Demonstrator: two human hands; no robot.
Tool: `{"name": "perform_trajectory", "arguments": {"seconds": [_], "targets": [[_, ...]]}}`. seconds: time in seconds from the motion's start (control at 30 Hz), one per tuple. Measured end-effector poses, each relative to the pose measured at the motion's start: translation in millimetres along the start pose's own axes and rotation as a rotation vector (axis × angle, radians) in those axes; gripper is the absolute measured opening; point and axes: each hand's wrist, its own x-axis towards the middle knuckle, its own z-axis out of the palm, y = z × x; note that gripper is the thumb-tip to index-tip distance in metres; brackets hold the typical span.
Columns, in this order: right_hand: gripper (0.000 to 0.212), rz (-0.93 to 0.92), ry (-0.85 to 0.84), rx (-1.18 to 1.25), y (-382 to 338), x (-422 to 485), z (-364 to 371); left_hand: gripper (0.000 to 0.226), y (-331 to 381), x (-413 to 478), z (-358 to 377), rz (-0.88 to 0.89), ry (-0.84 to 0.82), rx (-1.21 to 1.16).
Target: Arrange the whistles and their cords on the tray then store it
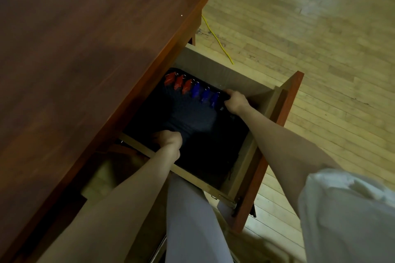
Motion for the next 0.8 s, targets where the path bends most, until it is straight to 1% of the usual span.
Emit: {"name": "perform_trajectory", "arguments": {"seconds": [0.03,0.07,0.1,0.13,0.17,0.2,0.23,0.3,0.33,0.4,0.43,0.47,0.5,0.53,0.7,0.8], "targets": [[0.057,-0.008,-0.004,-0.026,-1,1,1,0.049,7,-4,-1,0.117,-0.045,0.18],[0.059,-0.017,-0.014,-0.054,-1,2,2,0.052,2,-1,-1,0.029,-0.025,0.212],[0.061,-0.017,-0.03,-0.096,-3,1,1,0.056,3,-12,-9,-0.069,-0.153,0.117],[0.062,-0.018,-0.041,-0.139,-3,1,1,0.056,1,-9,-8,0.054,-0.096,0.22],[0.064,-0.017,-0.051,-0.186,-4,-1,1,0.052,1,-8,-13,0.201,-0.03,0.533],[0.065,-0.025,-0.055,-0.225,-3,-1,2,0.047,-1,-15,-16,0.317,0.025,0.785],[0.066,-0.027,-0.065,-0.261,-3,-4,2,0.044,-1,-19,-17,0.291,0.012,0.805],[0.067,-0.05,-0.062,-0.329,-1,-8,3,0.045,2,-19,-15,0.286,0.013,0.617],[0.066,-0.072,-0.049,-0.359,0,-9,3,0.05,1,-21,-16,0.235,0.018,0.355],[0.064,-0.118,-0.007,-0.424,-2,-16,3,0.061,2,-33,-16,0.157,0.049,0.016],[0.063,-0.145,0.015,-0.456,-4,-21,2,0.066,2,-44,-15,0.164,0.003,-0.097],[0.062,-0.184,0.049,-0.484,-5,-24,3,0.069,2,-53,-13,0.236,0.008,-0.136],[0.061,-0.219,0.069,-0.517,-10,-32,2,0.069,2,-58,-14,0.321,0.028,-0.1],[0.059,-0.262,0.101,-0.548,-13,-38,3,0.069,1,-66,-16,0.389,0.048,-0.005],[0.056,-0.398,0.151,-0.655,-33,-85,4,0.064,-15,-100,-26,0.651,0.284,0.429],[0.053,-0.473,0.191,-0.682,-45,-113,2,0.049,-33,-117,-34,0.772,0.44,0.495]]}}
